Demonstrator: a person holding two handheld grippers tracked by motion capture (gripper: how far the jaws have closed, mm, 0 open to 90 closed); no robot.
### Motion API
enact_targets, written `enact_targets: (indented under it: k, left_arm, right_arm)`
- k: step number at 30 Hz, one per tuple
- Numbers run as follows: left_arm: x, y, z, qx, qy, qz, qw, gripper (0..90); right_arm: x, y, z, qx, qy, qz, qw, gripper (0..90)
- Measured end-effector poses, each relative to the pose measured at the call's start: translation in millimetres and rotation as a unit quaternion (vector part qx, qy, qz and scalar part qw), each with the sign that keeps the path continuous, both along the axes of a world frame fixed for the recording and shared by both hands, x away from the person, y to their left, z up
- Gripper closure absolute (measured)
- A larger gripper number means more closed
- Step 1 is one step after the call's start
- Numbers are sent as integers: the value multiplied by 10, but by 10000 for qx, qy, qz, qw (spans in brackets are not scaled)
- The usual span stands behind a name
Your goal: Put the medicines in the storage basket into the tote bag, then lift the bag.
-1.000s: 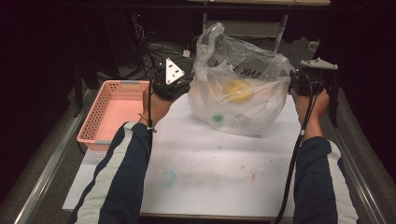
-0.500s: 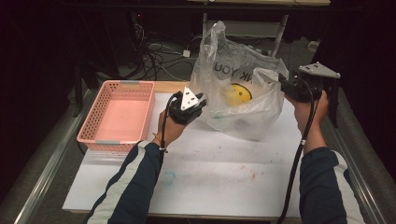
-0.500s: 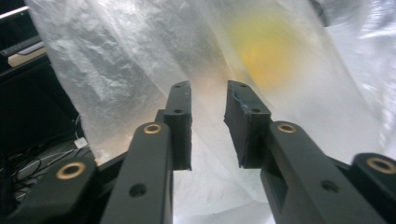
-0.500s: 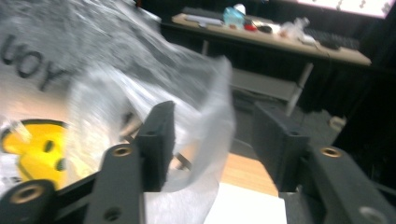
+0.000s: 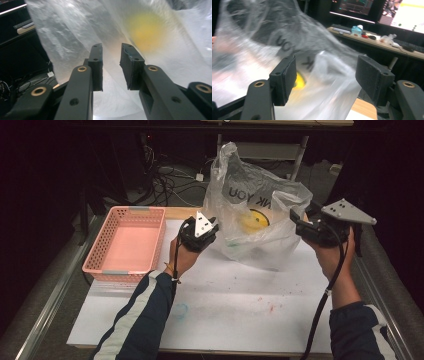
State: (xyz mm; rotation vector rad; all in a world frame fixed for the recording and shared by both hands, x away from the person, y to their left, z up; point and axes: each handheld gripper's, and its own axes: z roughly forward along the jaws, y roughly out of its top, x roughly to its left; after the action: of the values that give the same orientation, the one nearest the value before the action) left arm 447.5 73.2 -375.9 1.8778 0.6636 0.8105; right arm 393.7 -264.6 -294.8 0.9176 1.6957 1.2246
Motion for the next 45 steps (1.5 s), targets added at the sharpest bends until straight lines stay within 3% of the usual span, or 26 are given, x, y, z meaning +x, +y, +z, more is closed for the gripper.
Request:
enact_targets:
  k: [4, 12, 14, 19, 22, 30, 32, 35, 42, 45]
  left_arm:
    - [-80, 107, 49, -6, -82, -52, 10000, 681]
    - [-292, 326, 25, 217, -302, -34, 9993, 534]
    - [-356, 373, -18, 263, -452, 99, 9986, 468]
    - [-499, 524, -117, 99, -482, 224, 9985, 317]
    - [-577, 609, -158, 108, -562, 138, 9983, 212]
    - [-687, 764, -177, 80, -388, -1, 9992, 183]
    - [-714, 793, -182, 162, -397, -4, 9991, 183]
    - [-755, 850, -176, 70, -361, -35, 9993, 183]
    - [-873, 924, -193, 218, -361, -9, 9991, 183]
    - [-934, 977, -188, 143, -360, -11, 9992, 182]
  right_arm:
    - [-126, 57, -146, -101, 81, 150, 9998, 334]
    - [-281, 123, -360, -79, 122, 286, 9995, 333]
    - [-305, 161, -414, -90, 118, 299, 9994, 326]
    - [-347, 244, -540, -103, 95, 331, 9994, 316]
    - [-367, 291, -607, -99, 142, 377, 9991, 302]
    - [-433, 363, -724, -48, 229, 590, 9980, 254]
    - [-462, 367, -750, -96, 232, 640, 9976, 247]
    - [-495, 367, -787, -145, 271, 691, 9971, 240]
    - [-562, 344, -840, -163, 319, 763, 9964, 226]
    - [-594, 355, -864, -203, 318, 795, 9961, 221]
